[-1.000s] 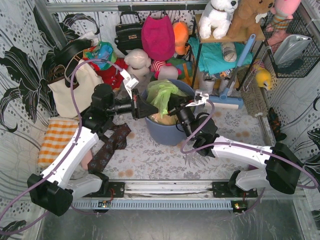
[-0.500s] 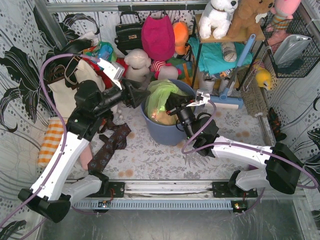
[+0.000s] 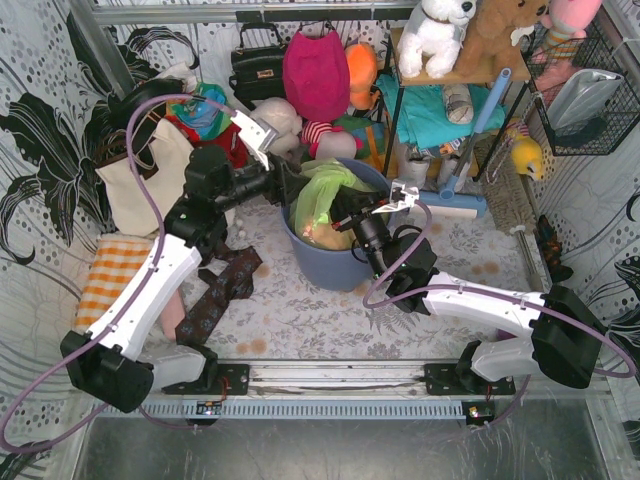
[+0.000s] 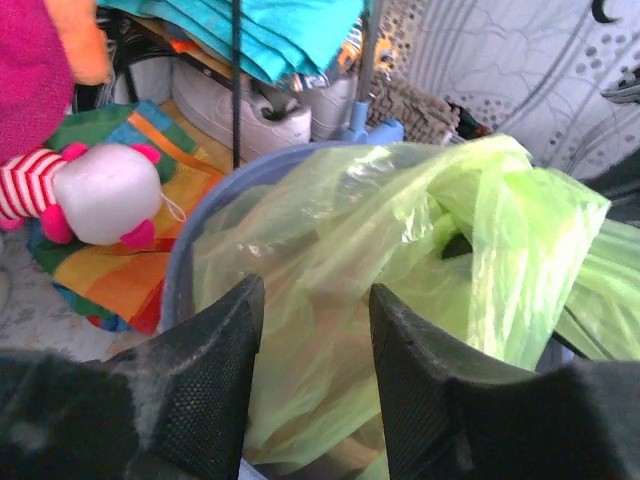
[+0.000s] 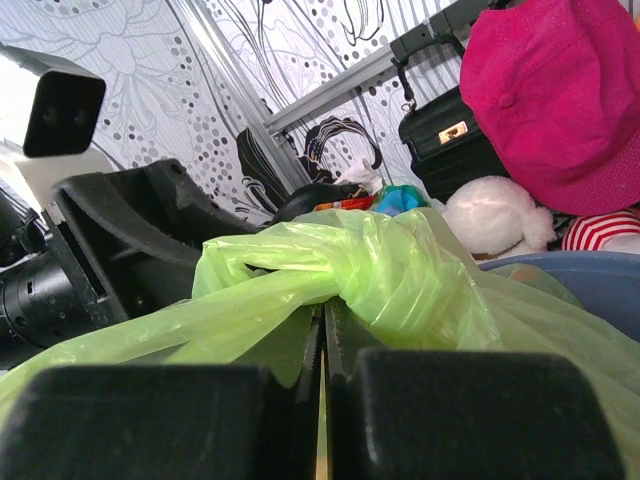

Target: Tie the trash bag

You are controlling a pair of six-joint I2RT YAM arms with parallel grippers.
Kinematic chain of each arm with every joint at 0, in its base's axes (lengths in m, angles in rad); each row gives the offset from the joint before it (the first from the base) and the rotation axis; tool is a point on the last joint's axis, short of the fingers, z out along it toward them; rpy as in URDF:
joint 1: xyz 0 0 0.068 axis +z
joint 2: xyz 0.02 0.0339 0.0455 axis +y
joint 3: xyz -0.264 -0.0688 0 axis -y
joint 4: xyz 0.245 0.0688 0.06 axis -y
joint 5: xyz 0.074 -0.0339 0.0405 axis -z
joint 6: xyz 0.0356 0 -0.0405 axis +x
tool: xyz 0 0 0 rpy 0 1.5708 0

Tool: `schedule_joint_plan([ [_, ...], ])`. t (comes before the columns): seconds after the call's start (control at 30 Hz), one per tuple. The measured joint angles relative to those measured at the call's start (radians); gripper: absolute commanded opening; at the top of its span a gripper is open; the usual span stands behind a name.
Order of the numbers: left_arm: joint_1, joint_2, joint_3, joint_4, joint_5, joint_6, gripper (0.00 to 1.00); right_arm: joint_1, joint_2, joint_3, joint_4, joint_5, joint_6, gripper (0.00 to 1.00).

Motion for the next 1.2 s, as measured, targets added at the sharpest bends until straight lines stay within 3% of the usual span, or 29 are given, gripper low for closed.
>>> schedule_joint_plan([
  [0.1,0.000,0.006,-0.013,0.014,0.063,0.014,0.13,0.000,0.000,0.000,0.001,0.000,0.000,0.00],
  [0.2,0.000,0.008,-0.024,0.016,0.113,0.021,0.00,0.000,0.006,0.000,0.008,0.000,-0.003,0.00],
  [0.87,-0.004,-0.154,-0.185,0.099,0.307,-0.131,0.00,0.000,0.156,0.001,0.254,-0.026,-0.131,0.00],
  [1.2,-0.026,-0.158,-0.228,0.096,0.324,-0.156,0.00,0.000,0.201,0.002,0.372,-0.183,-0.157,0.00],
])
